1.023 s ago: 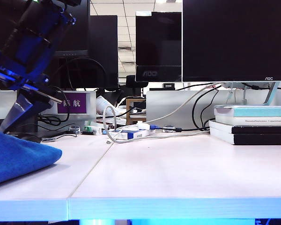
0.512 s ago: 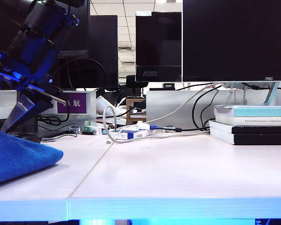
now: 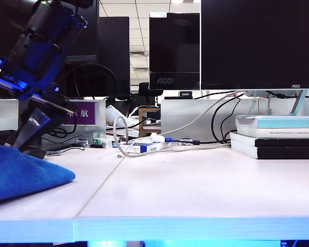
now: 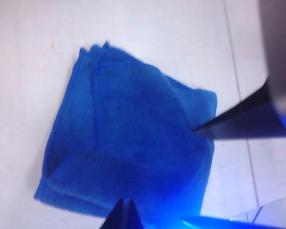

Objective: Wipe the table from right to left using the rag.

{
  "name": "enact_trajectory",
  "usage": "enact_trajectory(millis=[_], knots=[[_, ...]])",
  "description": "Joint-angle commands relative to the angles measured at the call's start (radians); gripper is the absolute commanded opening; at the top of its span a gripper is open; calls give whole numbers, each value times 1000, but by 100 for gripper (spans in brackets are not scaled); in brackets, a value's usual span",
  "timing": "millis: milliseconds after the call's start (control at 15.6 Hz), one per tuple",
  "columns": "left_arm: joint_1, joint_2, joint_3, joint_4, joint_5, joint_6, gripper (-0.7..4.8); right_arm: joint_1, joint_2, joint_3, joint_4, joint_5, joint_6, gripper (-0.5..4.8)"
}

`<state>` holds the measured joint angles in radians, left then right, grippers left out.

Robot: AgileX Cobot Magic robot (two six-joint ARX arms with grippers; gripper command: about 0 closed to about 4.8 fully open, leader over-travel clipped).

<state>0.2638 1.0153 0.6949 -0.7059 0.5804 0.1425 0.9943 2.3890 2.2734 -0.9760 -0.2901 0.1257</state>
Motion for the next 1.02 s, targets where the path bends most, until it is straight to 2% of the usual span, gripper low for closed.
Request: enact_trajectory(millis=[64, 128, 256, 512, 703, 767, 831, 895, 1023], knots=[[0, 16, 1, 24, 10, 8, -5, 1, -14, 3, 2, -5, -4, 189], [0, 25, 0, 34, 10, 7, -5, 1, -14, 3, 0, -5, -3, 192], [0, 53, 0, 53, 13, 7, -6, 1, -15, 3, -8, -5, -3, 318], [0, 109, -1, 96, 49, 34, -5, -3, -22, 3, -22, -4, -4, 339], [0, 163, -2, 123, 123, 42, -5, -10, -31, 3, -18, -4, -4, 339], [0, 187, -2, 130, 142, 42, -5, -11, -32, 3, -16, -5, -4, 348], [-1, 212, -2, 137, 142, 44, -6, -11, -34, 3, -14, -5, -4, 395], [-1, 234, -2, 144, 142, 48, -6, -11, -34, 3, -14, -8, -4, 412], [-1, 273, -2, 148, 141, 72, -6, -11, -34, 3, -15, -9, -4, 412]])
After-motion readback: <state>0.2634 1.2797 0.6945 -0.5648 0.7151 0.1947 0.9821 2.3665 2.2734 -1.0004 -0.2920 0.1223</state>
